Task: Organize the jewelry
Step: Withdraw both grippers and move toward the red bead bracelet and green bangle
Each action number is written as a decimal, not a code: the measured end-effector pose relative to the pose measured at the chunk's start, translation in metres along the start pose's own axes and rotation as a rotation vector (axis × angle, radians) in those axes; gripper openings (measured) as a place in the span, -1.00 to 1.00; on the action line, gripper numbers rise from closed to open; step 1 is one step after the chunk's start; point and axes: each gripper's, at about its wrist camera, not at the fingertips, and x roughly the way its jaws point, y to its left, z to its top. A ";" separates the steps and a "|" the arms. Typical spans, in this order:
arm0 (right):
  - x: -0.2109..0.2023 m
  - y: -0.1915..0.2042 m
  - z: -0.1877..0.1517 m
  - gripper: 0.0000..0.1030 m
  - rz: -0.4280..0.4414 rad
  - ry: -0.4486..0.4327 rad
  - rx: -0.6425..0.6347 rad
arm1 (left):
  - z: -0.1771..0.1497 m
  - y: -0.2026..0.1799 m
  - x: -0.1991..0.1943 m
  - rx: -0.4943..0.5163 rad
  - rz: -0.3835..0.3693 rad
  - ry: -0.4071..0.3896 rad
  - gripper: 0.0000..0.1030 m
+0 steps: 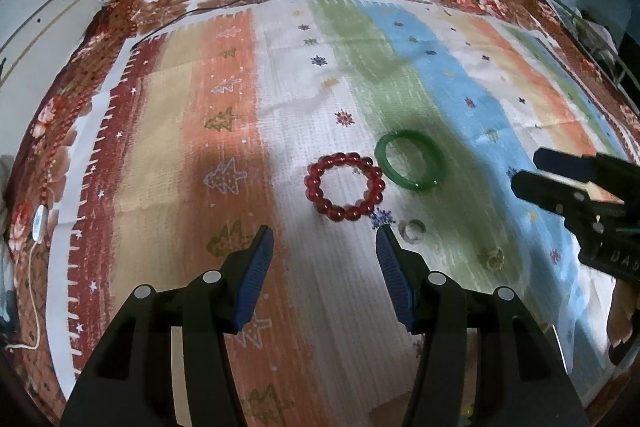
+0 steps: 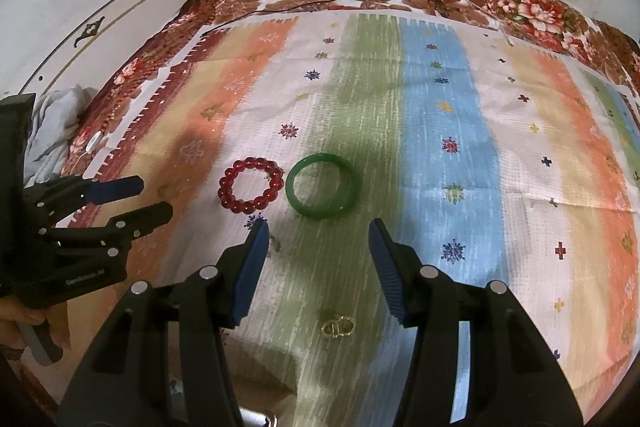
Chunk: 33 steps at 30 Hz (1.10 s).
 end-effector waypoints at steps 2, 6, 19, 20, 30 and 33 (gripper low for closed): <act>0.005 -0.001 0.002 0.03 -0.003 0.006 0.001 | 0.003 0.003 0.002 -0.023 -0.013 0.001 0.04; 0.015 -0.005 0.006 0.03 -0.008 0.021 0.012 | 0.010 0.006 0.010 -0.052 -0.030 0.010 0.04; 0.052 -0.013 0.018 0.03 -0.016 0.066 0.030 | 0.022 0.016 0.047 -0.064 -0.010 0.060 0.04; 0.054 -0.014 0.019 0.03 -0.017 0.068 0.032 | 0.023 0.016 0.049 -0.064 -0.007 0.062 0.04; 0.082 -0.020 0.028 0.03 -0.047 0.114 0.026 | 0.028 0.019 0.072 -0.051 0.003 0.097 0.04; 0.090 -0.018 0.030 0.03 -0.050 0.127 0.016 | 0.030 0.019 0.079 -0.048 0.004 0.106 0.04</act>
